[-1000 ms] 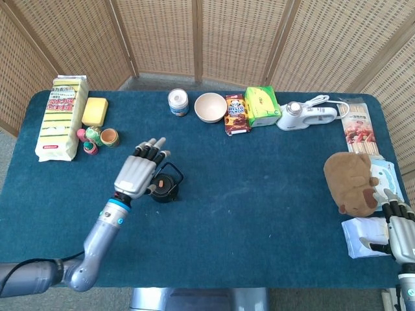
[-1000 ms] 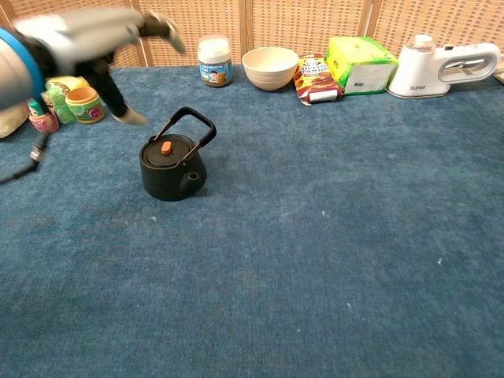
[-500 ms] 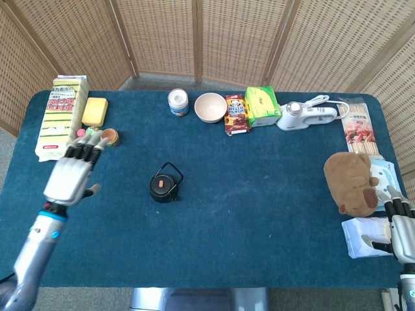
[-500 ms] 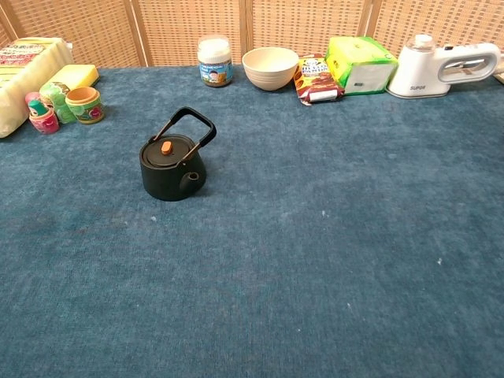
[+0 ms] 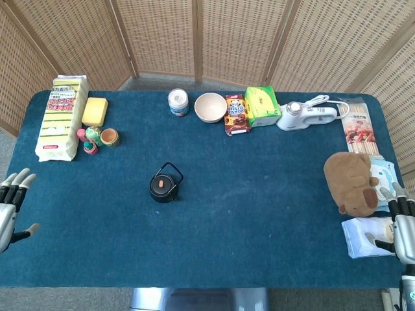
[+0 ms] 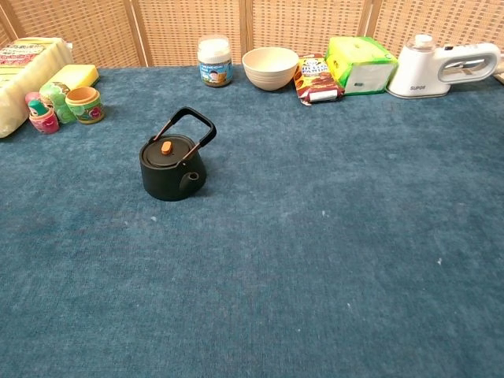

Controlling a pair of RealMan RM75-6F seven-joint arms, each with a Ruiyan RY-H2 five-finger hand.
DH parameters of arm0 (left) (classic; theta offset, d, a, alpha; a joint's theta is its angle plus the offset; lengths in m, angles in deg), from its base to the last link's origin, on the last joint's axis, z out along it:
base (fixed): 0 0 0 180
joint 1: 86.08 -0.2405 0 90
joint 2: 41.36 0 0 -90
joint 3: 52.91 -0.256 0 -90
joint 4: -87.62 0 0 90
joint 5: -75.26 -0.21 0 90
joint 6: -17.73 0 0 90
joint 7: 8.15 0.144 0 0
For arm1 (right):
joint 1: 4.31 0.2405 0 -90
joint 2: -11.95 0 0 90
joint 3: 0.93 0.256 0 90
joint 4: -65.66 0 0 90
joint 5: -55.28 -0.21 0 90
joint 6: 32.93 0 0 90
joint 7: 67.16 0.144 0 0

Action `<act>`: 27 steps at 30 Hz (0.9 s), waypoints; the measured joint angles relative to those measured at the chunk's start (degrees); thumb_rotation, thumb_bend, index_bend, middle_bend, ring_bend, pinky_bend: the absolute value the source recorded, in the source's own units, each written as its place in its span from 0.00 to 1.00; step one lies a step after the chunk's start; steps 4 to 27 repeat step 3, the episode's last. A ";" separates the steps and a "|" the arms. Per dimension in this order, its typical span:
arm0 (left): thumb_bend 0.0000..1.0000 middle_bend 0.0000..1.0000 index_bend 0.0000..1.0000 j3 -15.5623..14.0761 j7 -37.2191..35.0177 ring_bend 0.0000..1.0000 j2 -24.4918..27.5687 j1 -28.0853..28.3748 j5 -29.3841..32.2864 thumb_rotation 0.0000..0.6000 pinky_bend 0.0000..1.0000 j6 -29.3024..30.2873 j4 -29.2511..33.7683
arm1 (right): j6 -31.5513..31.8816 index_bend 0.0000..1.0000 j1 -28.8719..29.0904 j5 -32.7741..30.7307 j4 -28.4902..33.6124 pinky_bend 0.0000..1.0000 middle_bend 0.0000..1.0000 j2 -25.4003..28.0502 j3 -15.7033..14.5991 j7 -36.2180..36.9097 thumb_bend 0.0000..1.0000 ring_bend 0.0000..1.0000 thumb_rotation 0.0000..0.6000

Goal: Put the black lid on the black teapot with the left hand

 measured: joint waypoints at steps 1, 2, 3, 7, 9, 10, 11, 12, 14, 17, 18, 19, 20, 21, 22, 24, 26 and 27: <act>0.11 0.00 0.00 -0.02 -0.13 0.00 -0.02 -0.26 -0.14 1.00 0.10 -0.04 -0.02 | 0.39 0.10 -0.07 0.10 0.07 0.00 0.01 -0.19 0.08 -0.43 0.03 0.01 1.00; 0.11 0.00 0.00 0.01 -0.28 0.00 -0.17 -0.49 -0.49 1.00 0.10 -0.17 -0.23 | 0.60 0.10 -0.11 0.14 0.07 0.00 0.01 -0.37 0.14 -0.69 0.03 0.01 1.00; 0.11 0.00 0.00 0.06 -0.40 0.00 -0.37 -0.59 -0.73 1.00 0.10 -0.27 -0.50 | 0.78 0.10 -0.15 0.17 0.01 0.00 0.01 -0.56 0.18 -0.93 0.03 0.01 1.00; 0.11 0.00 0.00 0.06 -0.40 0.00 -0.37 -0.59 -0.73 1.00 0.10 -0.27 -0.50 | 0.78 0.10 -0.15 0.17 0.01 0.00 0.01 -0.56 0.18 -0.93 0.03 0.01 1.00; 0.11 0.00 0.00 0.06 -0.40 0.00 -0.37 -0.59 -0.73 1.00 0.10 -0.27 -0.50 | 0.78 0.10 -0.15 0.17 0.01 0.00 0.01 -0.56 0.18 -0.93 0.03 0.01 1.00; 0.11 0.00 0.00 0.06 -0.40 0.00 -0.37 -0.59 -0.73 1.00 0.10 -0.27 -0.50 | 0.78 0.10 -0.15 0.17 0.01 0.00 0.01 -0.56 0.18 -0.93 0.03 0.01 1.00; 0.11 0.00 0.00 0.06 -0.40 0.00 -0.37 -0.59 -0.73 1.00 0.10 -0.27 -0.50 | 0.78 0.10 -0.15 0.17 0.01 0.00 0.01 -0.56 0.18 -0.93 0.03 0.01 1.00; 0.11 0.00 0.00 0.06 -0.40 0.00 -0.37 -0.59 -0.73 1.00 0.10 -0.27 -0.50 | 0.78 0.10 -0.15 0.17 0.01 0.00 0.01 -0.56 0.18 -0.93 0.03 0.01 1.00; 0.11 0.00 0.00 0.06 -0.40 0.00 -0.37 -0.59 -0.73 1.00 0.10 -0.27 -0.50 | 0.78 0.10 -0.15 0.17 0.01 0.00 0.01 -0.56 0.18 -0.93 0.03 0.01 1.00; 0.11 0.00 0.00 0.06 -0.40 0.00 -0.37 -0.59 -0.73 1.00 0.10 -0.27 -0.50 | 0.78 0.10 -0.15 0.17 0.01 0.00 0.01 -0.56 0.18 -0.93 0.03 0.01 1.00; 0.11 0.00 0.00 0.06 -0.40 0.00 -0.37 -0.59 -0.73 1.00 0.10 -0.27 -0.50 | 0.78 0.10 -0.15 0.17 0.01 0.00 0.01 -0.56 0.18 -0.93 0.03 0.01 1.00; 0.11 0.00 0.00 0.06 -0.40 0.00 -0.37 -0.59 -0.73 1.00 0.10 -0.27 -0.50 | 0.78 0.10 -0.15 0.17 0.01 0.00 0.01 -0.56 0.18 -0.93 0.03 0.01 1.00; 0.11 0.00 0.00 0.06 -0.40 0.00 -0.37 -0.59 -0.73 1.00 0.10 -0.27 -0.50 | 0.78 0.10 -0.15 0.17 0.01 0.00 0.01 -0.56 0.18 -0.93 0.03 0.01 1.00; 0.11 0.00 0.00 0.06 -0.40 0.00 -0.37 -0.59 -0.73 1.00 0.10 -0.27 -0.50 | 0.78 0.10 -0.15 0.17 0.01 0.00 0.01 -0.56 0.18 -0.93 0.03 0.01 1.00; 0.11 0.00 0.00 0.06 -0.40 0.00 -0.37 -0.59 -0.73 1.00 0.10 -0.27 -0.50 | 0.78 0.10 -0.15 0.17 0.01 0.00 0.01 -0.56 0.18 -0.93 0.03 0.01 1.00; 0.11 0.00 0.00 0.06 -0.40 0.00 -0.37 -0.59 -0.73 1.00 0.10 -0.27 -0.50 | 0.78 0.10 -0.15 0.17 0.01 0.00 0.01 -0.56 0.18 -0.93 0.03 0.01 1.00; 0.11 0.00 0.00 0.06 -0.40 0.00 -0.37 -0.59 -0.73 1.00 0.10 -0.27 -0.50 | 0.78 0.10 -0.15 0.17 0.01 0.00 0.01 -0.56 0.18 -0.93 0.03 0.01 1.00; 0.11 0.00 0.00 0.06 -0.40 0.00 -0.37 -0.59 -0.73 1.00 0.10 -0.27 -0.50 | 0.78 0.10 -0.15 0.17 0.01 0.00 0.01 -0.56 0.18 -0.93 0.03 0.01 1.00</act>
